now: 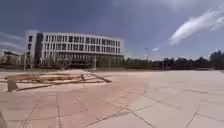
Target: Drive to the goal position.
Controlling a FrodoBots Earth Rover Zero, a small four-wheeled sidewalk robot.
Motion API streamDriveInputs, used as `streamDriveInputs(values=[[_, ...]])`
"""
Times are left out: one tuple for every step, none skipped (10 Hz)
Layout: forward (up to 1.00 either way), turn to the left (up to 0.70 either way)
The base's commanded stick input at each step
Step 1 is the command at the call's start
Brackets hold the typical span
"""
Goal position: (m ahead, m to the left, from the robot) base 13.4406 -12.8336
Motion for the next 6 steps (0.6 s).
streamDriveInputs(values=[[0.7,-0.12],[0.7,-0.05],[0.7,-0.01],[0.7,-0.01],[0.7,-0.01],[0.7,-0.01]])
